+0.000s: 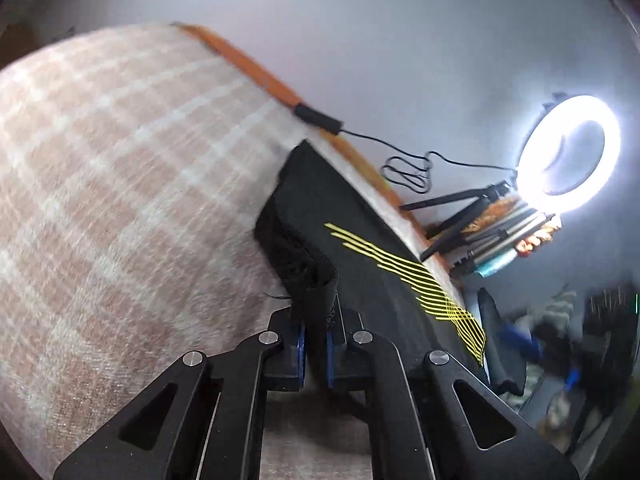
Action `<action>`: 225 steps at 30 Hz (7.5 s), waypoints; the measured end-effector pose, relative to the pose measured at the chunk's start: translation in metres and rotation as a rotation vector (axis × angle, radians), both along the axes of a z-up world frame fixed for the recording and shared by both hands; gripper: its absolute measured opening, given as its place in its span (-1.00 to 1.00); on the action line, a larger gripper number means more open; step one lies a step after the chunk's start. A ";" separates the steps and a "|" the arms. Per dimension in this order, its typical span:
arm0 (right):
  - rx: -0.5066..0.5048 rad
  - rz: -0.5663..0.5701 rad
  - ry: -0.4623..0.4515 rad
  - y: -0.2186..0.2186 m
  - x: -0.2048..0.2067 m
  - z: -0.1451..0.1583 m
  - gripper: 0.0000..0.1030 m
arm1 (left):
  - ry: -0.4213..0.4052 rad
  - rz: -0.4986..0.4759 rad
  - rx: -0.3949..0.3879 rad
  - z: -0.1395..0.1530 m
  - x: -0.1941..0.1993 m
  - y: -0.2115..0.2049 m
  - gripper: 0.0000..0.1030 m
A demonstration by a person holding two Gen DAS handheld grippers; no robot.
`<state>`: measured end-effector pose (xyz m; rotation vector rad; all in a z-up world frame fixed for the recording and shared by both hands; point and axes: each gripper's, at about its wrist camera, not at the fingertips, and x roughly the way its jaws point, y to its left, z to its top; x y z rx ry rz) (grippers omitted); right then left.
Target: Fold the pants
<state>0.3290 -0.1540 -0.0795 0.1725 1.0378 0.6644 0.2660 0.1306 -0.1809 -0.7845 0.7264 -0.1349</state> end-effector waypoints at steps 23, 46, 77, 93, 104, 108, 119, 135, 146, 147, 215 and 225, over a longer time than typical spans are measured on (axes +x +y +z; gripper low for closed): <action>-0.390 0.295 0.226 0.200 0.090 -0.077 -0.22 | -0.108 -0.116 0.122 0.024 0.011 -0.037 -0.90; -0.155 -0.004 0.028 -0.011 0.091 0.008 -0.94 | -0.237 -0.359 0.108 0.068 0.059 -0.158 -0.93; 0.007 -0.276 0.098 -0.248 0.062 -0.063 -0.94 | -0.131 -0.825 0.205 0.052 0.078 -0.336 -0.69; -0.226 -0.137 -0.206 -0.189 0.028 -0.019 -0.96 | -0.041 -0.648 0.429 0.012 0.099 -0.255 -0.54; -0.230 -0.376 -0.040 -0.258 0.024 -0.048 -0.26 | -0.050 -0.622 0.437 0.014 0.106 -0.249 -0.54; -0.192 -0.354 -0.096 -0.250 0.008 -0.036 -0.06 | -0.056 -0.601 0.447 0.019 0.112 -0.242 -0.54; -0.140 -0.201 -0.208 -0.183 0.049 -0.023 -0.02 | -0.092 -0.579 0.452 0.031 0.172 -0.254 -0.54; -0.143 -0.390 -0.046 -0.254 0.064 -0.044 0.29 | 0.005 -0.479 0.532 0.013 0.203 -0.238 -0.46; 0.076 -0.289 0.071 -0.291 -0.005 -0.042 0.62 | 0.073 -0.565 0.215 0.031 0.151 -0.193 0.20; 0.097 -0.292 0.086 -0.294 -0.008 -0.045 0.62 | 0.095 -0.568 0.185 0.028 0.151 -0.191 0.20; -0.089 -0.309 -0.281 -0.329 -0.042 0.098 -0.76 | -0.328 -0.693 0.069 0.157 0.191 -0.327 -0.94; -0.131 -0.406 -0.312 -0.422 -0.018 0.121 -0.76 | -0.332 -0.757 0.045 0.163 0.234 -0.423 -0.94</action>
